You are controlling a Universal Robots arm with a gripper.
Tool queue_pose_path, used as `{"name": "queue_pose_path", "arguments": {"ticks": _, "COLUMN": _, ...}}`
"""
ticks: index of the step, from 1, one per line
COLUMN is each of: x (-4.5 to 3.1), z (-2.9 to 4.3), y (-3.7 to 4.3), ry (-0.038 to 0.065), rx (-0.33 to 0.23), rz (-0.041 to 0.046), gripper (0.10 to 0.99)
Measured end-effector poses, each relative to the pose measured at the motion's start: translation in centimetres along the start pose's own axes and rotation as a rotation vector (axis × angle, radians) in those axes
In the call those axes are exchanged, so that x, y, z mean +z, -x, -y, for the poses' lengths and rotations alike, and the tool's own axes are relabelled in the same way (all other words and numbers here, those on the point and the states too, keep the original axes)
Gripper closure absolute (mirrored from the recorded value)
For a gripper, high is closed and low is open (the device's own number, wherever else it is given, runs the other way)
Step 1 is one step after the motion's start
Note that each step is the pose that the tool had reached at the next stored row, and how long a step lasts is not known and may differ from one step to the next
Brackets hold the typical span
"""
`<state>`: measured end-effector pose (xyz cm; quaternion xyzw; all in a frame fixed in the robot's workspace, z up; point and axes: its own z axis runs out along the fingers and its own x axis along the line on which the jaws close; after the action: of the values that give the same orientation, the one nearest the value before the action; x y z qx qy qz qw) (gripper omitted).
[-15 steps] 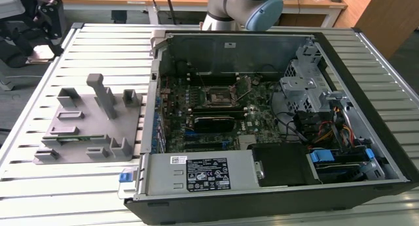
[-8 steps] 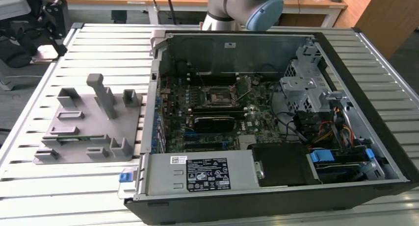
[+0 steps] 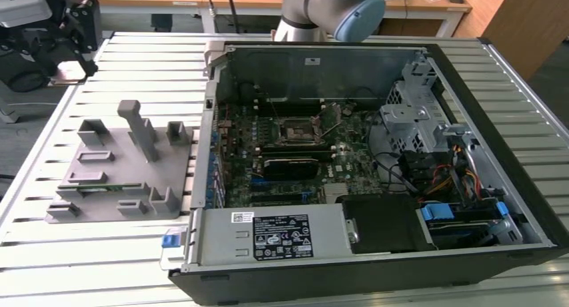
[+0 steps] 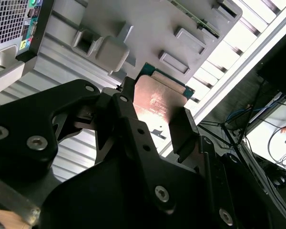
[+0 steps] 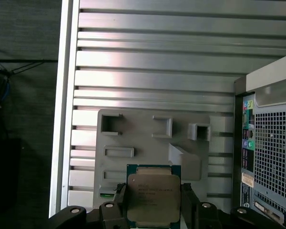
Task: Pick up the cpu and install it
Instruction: 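Pick up the cpu and move it towards the insertion slot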
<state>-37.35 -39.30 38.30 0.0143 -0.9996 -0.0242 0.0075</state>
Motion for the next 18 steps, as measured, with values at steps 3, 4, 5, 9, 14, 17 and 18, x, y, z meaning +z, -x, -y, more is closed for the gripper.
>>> {"name": "queue_pose_path", "arguments": {"ticks": 3, "x": -0.01, "z": 0.01, "y": 0.34, "ry": 0.0, "rx": 0.0, "rz": 0.0, "gripper": 0.549}}
{"name": "queue_pose_path", "arguments": {"ticks": 4, "x": -0.01, "z": 0.01, "y": 0.44, "ry": 0.0, "rx": 0.0, "rz": 0.0, "gripper": 0.549}}
{"name": "queue_pose_path", "arguments": {"ticks": 5, "x": -0.01, "z": 0.02, "y": 0.54, "ry": 0.0, "rx": 0.0, "rz": 0.0, "gripper": 0.549}}
{"name": "queue_pose_path", "arguments": {"ticks": 9, "x": -0.02, "z": 0.03, "y": 0.93, "ry": 0.0, "rx": 0.0, "rz": 0.0, "gripper": 0.549}}
{"name": "queue_pose_path", "arguments": {"ticks": 14, "x": -0.02, "z": 0.04, "y": 1.42, "ry": 0.0, "rx": 0.0, "rz": 0.0, "gripper": 0.549}}
{"name": "queue_pose_path", "arguments": {"ticks": 17, "x": -0.03, "z": 0.05, "y": 1.65, "ry": 0.0, "rx": 0.0, "rz": 0.0, "gripper": 0.549}}
{"name": "queue_pose_path", "arguments": {"ticks": 18, "x": -0.03, "z": 0.05, "y": 1.73, "ry": 0.0, "rx": 0.0, "rz": 0.0, "gripper": 0.549}}
